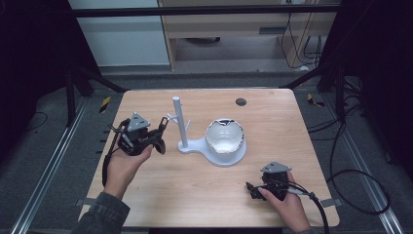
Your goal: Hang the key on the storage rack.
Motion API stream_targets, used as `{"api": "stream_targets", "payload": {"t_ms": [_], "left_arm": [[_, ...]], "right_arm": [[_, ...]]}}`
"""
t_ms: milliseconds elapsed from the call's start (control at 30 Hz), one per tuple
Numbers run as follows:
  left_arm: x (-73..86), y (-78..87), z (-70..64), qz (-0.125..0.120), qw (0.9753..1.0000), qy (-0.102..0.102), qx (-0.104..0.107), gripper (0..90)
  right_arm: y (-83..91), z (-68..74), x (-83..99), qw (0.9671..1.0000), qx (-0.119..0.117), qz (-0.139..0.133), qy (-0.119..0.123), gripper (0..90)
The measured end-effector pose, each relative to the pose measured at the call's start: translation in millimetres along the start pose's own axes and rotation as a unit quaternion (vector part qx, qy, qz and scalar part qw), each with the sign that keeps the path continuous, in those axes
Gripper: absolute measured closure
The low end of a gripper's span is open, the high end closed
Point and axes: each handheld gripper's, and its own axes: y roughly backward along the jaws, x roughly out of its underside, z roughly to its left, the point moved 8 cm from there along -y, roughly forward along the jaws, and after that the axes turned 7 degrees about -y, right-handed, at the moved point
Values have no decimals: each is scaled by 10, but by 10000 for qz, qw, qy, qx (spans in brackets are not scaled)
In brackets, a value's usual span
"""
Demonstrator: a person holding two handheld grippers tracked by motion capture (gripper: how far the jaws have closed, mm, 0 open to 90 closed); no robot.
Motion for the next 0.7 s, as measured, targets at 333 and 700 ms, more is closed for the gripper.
{"api": "stream_targets", "payload": {"t_ms": [333, 700], "left_arm": [[-53, 76, -18, -118, 9999, -21, -13, 806], [-77, -11, -62, -74, 9999, -58, 48, 805]], "right_arm": [[0, -2, 0, 10000, 5, 1, 8, 4], [1, -2, 0, 10000, 5, 3, 8, 4]]}}
